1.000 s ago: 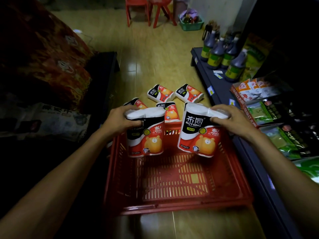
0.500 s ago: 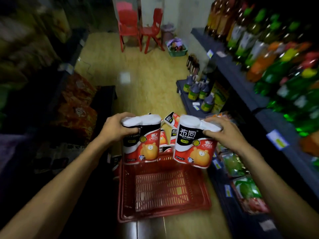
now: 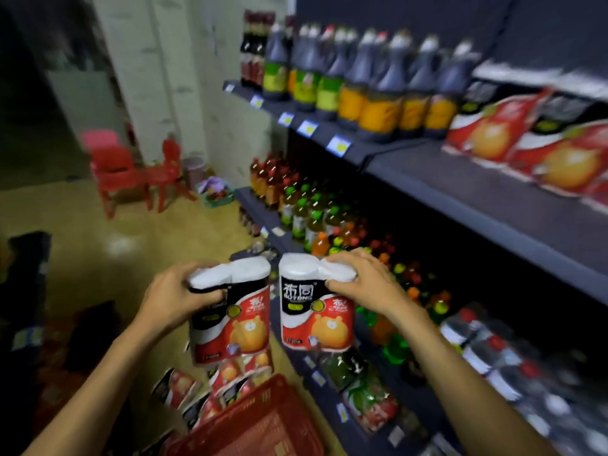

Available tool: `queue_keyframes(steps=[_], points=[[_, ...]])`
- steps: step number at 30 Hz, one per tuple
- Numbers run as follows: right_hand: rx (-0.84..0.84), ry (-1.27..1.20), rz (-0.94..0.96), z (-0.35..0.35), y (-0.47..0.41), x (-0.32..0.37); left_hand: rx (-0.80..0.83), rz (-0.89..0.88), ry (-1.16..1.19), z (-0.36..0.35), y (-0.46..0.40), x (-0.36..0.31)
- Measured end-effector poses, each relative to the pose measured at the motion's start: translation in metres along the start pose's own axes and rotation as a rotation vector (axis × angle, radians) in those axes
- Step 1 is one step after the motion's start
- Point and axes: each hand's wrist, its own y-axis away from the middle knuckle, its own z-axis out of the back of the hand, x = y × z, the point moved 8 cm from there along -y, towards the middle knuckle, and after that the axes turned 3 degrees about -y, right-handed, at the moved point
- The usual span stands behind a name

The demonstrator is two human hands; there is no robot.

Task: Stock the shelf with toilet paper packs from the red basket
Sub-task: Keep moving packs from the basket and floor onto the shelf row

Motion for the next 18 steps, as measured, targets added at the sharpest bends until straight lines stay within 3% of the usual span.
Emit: queue_keyframes(steps=[9,18], points=[[-0.345,0.176,-0.164,0.221,0.146,0.023,0.090,-0.487,0.124,0.023,-0.024,-0.228],[-0.626,0.360,-0.430,0.387,0.359,-0.005,0.283,-0.844,0.410,-0.029,0.021,-0.468]])
